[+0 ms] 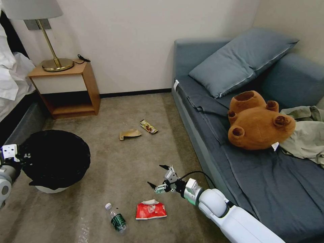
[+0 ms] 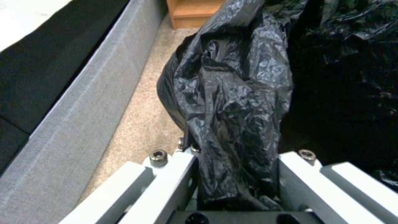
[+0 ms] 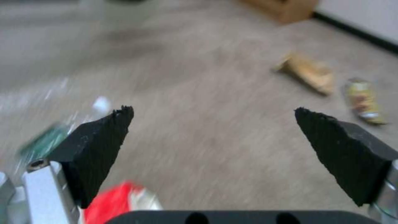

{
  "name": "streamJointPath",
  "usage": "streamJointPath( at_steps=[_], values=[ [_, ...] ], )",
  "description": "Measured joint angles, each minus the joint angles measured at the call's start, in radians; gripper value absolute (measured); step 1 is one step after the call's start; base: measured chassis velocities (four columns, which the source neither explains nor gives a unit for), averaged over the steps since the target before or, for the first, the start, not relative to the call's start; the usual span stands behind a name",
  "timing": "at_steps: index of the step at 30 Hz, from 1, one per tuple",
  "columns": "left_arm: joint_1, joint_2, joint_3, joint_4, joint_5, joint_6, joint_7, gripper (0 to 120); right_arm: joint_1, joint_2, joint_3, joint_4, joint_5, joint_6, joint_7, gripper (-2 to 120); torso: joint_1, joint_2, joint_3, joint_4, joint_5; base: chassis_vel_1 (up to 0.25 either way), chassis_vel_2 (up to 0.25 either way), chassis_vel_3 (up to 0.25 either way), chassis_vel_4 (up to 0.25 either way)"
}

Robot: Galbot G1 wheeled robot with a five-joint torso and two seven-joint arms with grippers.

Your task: Pick up the trash bin, then pick up the garbage on the floor and place it into the trash bin.

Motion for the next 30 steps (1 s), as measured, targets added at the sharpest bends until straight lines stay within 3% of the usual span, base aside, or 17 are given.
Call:
streamJointPath(
  at_steps=[10,12,23,30],
  values=[
    [0.019,-0.055,0.005,-0.006,0.047,-0.006,0.028,4,0.14,0.039,-0.167,-0.207,-0.095,0.057,-0.101,100,0.0,0.0,0.0,0.0002,0.0,0.0,0.0,0.0,0.0],
    [0.026,-0.073,0.005,0.002,0.065,-0.012,0.047,4,0.185,0.062,-0.203,-0.279,-0.138,0.084,-0.166,100,0.0,0.0,0.0,0.0,-0.0004,0.0,0.0,0.0,0.0],
    [0.023,-0.077,-0.006,0.02,0.071,-0.018,0.071,4,0.244,0.183,-0.217,-0.513,-0.194,0.168,-0.284,100,0.0,0.0,0.0,0.0001,-0.0002,0.0,0.0,0.0,0.0],
    [0.014,-0.07,-0.005,0.031,0.07,-0.021,0.071,4,0.241,0.211,-0.199,-0.59,-0.23,0.205,-0.297,99,0.0,0.0,0.0,0.0001,-0.0002,0.0,0.0,0.0,0.0]
  ],
)
